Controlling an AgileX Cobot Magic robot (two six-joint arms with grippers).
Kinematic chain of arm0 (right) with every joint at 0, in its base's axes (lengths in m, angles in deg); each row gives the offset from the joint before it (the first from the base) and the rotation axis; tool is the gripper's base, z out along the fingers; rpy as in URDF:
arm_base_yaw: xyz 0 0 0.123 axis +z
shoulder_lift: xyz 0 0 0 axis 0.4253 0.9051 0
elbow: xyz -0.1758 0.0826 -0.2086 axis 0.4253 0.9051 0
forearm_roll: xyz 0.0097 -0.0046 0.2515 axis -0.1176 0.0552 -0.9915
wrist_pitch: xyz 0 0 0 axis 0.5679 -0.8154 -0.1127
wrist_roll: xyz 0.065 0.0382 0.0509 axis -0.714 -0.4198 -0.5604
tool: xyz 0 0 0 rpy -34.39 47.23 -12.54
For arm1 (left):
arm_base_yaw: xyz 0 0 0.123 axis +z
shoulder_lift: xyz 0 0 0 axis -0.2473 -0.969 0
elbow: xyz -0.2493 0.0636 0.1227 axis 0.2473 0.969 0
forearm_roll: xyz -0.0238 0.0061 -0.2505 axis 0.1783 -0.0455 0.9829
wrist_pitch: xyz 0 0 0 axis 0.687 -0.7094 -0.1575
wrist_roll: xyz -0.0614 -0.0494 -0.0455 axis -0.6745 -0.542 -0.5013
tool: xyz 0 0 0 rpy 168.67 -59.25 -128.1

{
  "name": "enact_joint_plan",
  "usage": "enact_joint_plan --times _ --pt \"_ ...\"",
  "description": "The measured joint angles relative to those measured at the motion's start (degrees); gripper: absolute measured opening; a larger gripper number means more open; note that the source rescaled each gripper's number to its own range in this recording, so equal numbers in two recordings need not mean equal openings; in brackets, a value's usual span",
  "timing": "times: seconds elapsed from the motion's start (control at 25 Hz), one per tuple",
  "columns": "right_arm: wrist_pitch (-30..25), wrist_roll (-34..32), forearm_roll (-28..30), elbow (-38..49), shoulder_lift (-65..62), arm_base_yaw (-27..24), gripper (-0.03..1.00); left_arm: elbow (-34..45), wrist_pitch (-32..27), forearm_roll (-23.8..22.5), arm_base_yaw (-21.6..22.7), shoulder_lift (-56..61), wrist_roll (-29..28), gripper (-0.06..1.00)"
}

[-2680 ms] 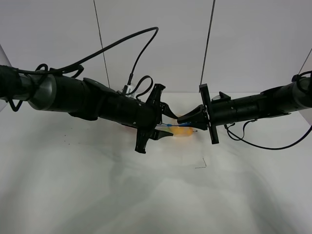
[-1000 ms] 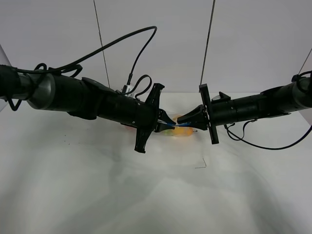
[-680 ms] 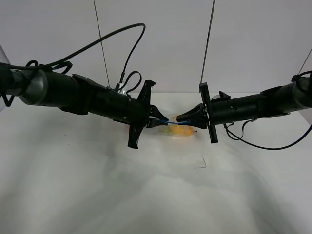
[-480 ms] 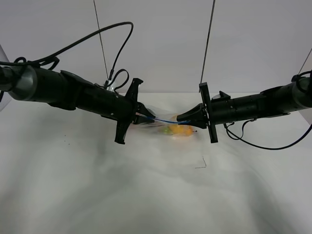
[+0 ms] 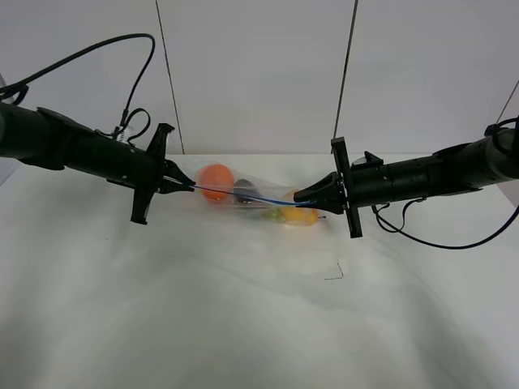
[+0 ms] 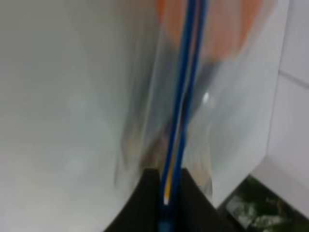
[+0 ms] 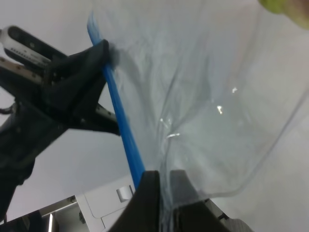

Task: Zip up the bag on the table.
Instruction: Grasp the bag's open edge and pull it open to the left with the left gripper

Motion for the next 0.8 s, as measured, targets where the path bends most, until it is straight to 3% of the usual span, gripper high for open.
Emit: enact_joint_plan --times 0.2,0.36,0.68,0.76,0.8 --pt "0.0 0.0 0.0 0.0 0.0 0.0 0.00 0.0 -0.8 -3.9 6.0 0.0 0.2 0.00" --pt "0.0 0.0 0.0 0.0 0.0 0.1 0.00 0.0 -1.1 -4.4 9.5 0.0 2.1 0.00" --pt "-0.1 0.0 -0.6 0.0 0.0 0.5 0.00 0.0 -3.4 -4.6 12.7 0.0 5.2 0.00" --pt "-0.1 0.0 -0.3 0.0 0.0 0.5 0.00 0.0 -3.6 -4.6 12.8 0.0 7.0 0.04" --pt "-0.1 0.0 0.2 0.0 0.0 0.4 0.00 0.0 -2.7 -4.8 12.9 0.0 8.2 0.11"
